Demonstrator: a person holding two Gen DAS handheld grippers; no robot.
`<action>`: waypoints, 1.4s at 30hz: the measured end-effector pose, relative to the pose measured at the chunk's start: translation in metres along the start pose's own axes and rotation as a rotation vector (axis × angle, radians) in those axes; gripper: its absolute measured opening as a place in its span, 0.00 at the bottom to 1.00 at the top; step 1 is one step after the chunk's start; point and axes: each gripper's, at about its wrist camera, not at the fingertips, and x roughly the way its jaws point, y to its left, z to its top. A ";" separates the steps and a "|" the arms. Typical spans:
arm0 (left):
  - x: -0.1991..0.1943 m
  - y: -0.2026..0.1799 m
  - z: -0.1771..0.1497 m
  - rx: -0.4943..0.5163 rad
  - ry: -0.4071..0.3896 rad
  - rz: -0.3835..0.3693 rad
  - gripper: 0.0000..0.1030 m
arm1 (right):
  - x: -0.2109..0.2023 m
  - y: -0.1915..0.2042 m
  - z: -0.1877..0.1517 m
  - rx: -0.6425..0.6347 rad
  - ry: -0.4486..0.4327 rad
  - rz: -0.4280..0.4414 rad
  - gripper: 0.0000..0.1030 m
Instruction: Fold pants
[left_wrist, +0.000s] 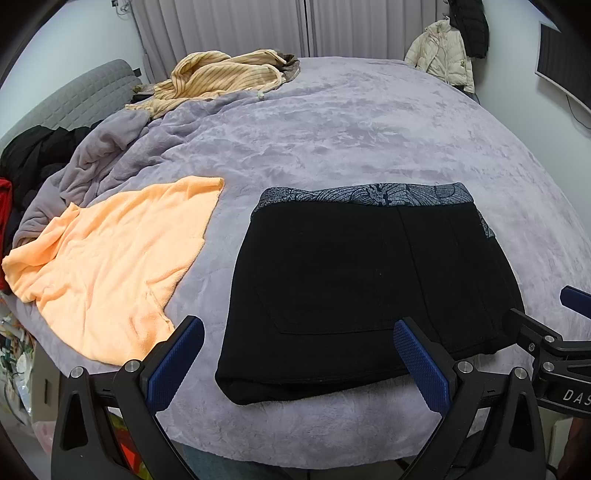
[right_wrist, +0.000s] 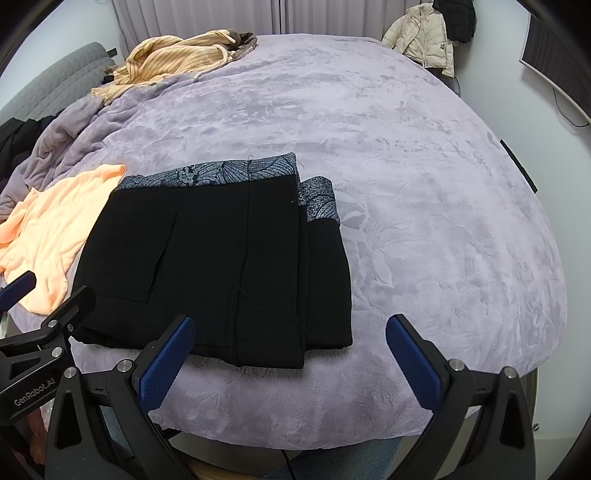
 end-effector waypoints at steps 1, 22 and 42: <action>0.000 0.000 0.000 0.000 0.001 0.000 1.00 | 0.000 0.000 0.000 0.001 0.001 0.001 1.00; 0.002 0.002 -0.003 -0.004 0.008 -0.006 1.00 | -0.001 0.003 -0.002 0.005 0.005 -0.006 1.00; 0.006 0.007 -0.003 -0.036 0.026 -0.046 1.00 | 0.000 0.008 -0.004 -0.001 0.010 -0.007 1.00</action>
